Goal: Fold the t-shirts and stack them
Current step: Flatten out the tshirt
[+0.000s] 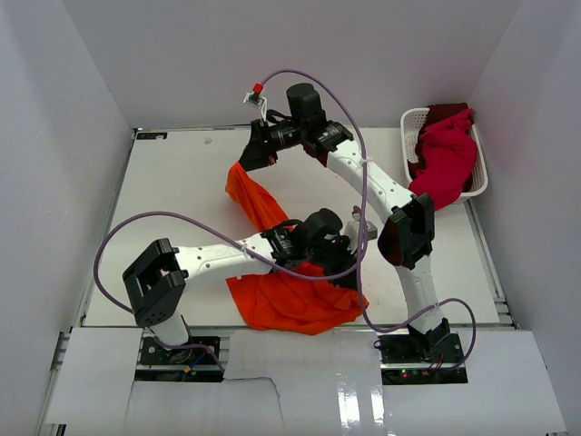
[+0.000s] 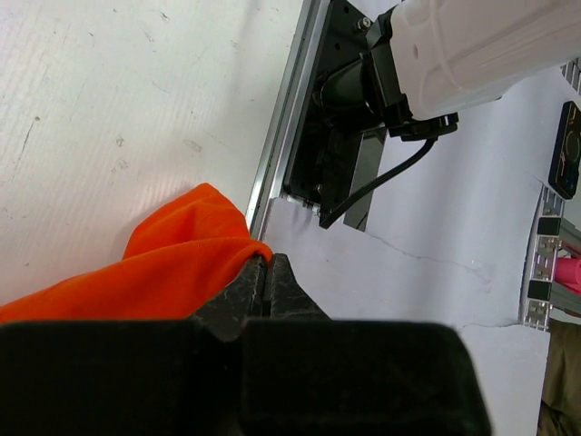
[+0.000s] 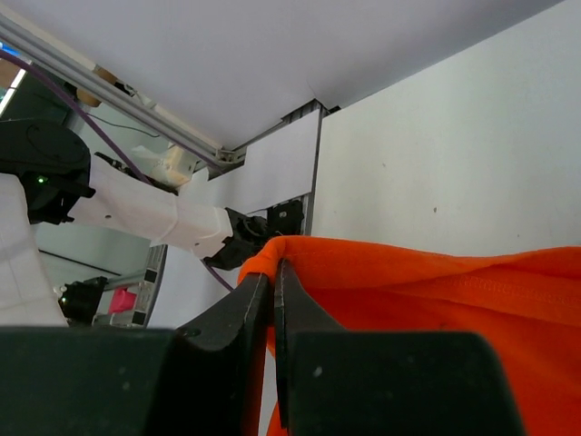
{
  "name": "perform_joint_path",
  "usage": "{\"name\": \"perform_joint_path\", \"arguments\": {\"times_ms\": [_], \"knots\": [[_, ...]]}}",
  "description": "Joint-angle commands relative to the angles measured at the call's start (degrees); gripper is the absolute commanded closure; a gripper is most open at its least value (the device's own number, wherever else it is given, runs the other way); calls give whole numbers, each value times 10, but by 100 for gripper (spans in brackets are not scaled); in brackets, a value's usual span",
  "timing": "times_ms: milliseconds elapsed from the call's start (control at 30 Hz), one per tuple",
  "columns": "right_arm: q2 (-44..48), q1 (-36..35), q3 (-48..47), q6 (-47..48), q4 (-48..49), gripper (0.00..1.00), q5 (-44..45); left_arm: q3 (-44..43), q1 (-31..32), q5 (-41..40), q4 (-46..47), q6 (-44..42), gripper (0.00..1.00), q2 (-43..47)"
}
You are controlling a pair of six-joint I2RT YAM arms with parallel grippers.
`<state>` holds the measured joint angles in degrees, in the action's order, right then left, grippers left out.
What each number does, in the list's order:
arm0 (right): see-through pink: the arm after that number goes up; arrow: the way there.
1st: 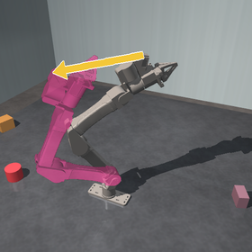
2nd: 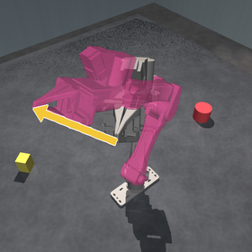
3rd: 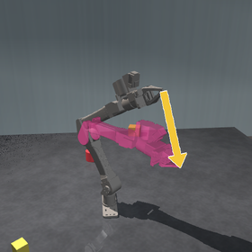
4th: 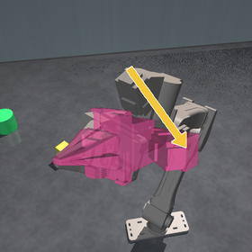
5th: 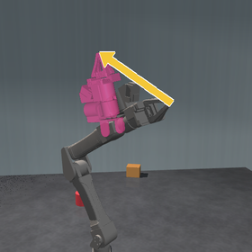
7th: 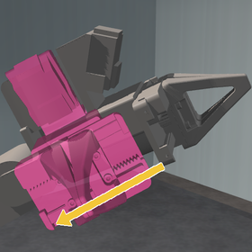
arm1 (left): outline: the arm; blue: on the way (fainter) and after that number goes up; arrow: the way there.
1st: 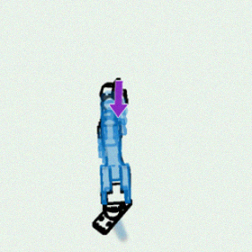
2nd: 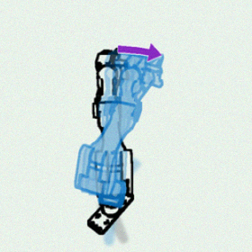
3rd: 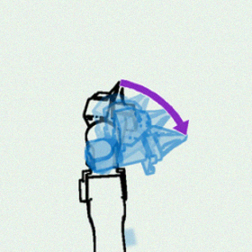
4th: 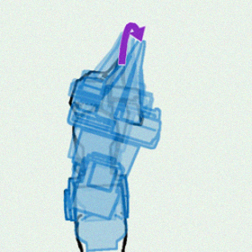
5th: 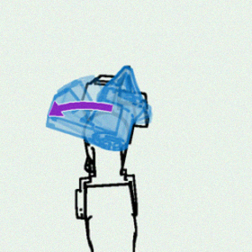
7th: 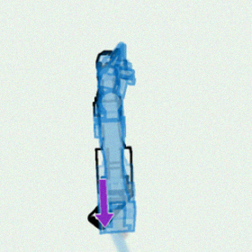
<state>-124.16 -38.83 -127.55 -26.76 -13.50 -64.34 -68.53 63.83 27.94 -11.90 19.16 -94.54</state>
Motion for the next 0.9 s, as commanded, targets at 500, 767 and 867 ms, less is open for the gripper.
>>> {"name": "perform_joint_path", "arguments": {"times_ms": [500, 767, 867], "knots": [[58, -2, -27, 154, -175, 92, -1, -19, -27, 41, 6, -58, 100, -61], [62, -18, -61, 239, -290, 92, 27, -28, -30, 58, 17, -65, 100, -89], [69, -18, -60, 242, -293, 92, 24, -35, -30, 75, 17, -69, 100, -96]]}}
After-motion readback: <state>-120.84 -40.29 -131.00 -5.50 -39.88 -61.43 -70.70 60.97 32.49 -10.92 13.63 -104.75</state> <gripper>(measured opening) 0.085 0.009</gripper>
